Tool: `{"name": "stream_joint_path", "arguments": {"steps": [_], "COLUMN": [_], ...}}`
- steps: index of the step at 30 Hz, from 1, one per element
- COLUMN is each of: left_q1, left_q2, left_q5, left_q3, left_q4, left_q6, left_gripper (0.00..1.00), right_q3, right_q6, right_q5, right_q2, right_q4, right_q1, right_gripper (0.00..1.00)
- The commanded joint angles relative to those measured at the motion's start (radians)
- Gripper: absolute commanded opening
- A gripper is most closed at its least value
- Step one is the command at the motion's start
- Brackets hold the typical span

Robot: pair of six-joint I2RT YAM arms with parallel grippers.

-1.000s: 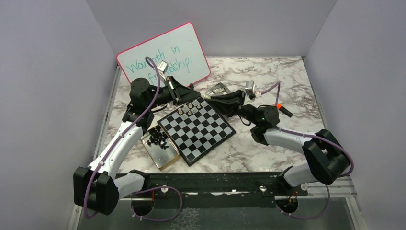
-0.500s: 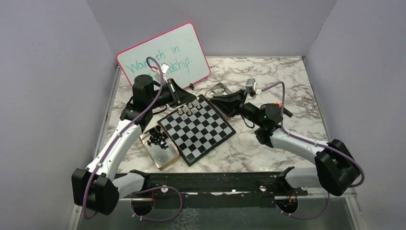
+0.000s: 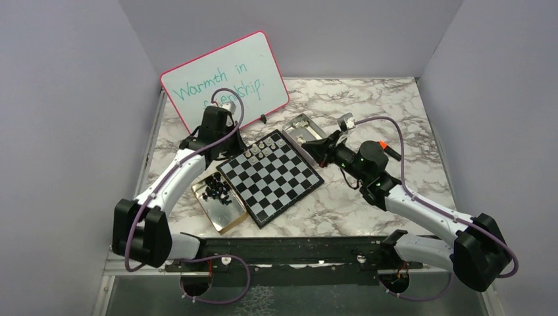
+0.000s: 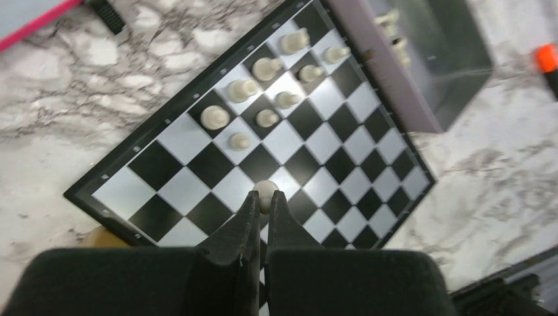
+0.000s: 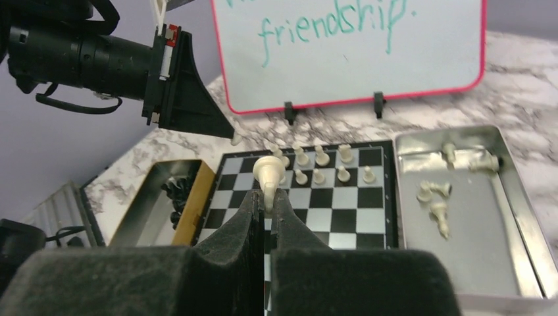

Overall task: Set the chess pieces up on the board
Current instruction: Place the chess piece on the chessboard.

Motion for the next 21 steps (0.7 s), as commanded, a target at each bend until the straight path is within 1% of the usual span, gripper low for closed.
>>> {"name": "stream_joint_path", "arguments": {"steps": [1,4,7,12,16,21], "left_q1": [-0.006,-0.014,-0.031,-0.081,-0.097,-0.122], "left_q2": [0.102,0.138,0.135,0.162,0.158,0.182], "left_q5": [-0.147,-0.177,-0.232,-0.324,-0.338,-0.369], "left_q3": [0.02,0.0,-0.057,-0.074,-0.107,-0.114], "left_q4": [-0.053,-0.026,0.043,0.065,0.124,0.127], "left_q6": [0.087,0.08,0.062,0.044,0.013,0.005], "left_gripper": [0.0,0.0,0.0,0.0,0.0,0.0], "right_q3": [0.006,0.018,0.017,0.006,0.003,-0.008], "right_q6": [-0.022,-0.036,-0.043,-0.046,-0.048,-0.058], "right_q5": [0.125,0.113,0.111,0.132,0.139,0.143], "right_q2": [-0.003,0.0,-0.004,-0.017,-0.029,-0.051], "right_q4": [-0.157,-0.191,-0.204,-0.207,-0.209,-0.213], "right_q1": [-0.001,-0.001,-0.001,-0.001,-0.001,-0.001], "right_gripper": [0.01,0.01,0.01,0.01,0.01,0.01]}}
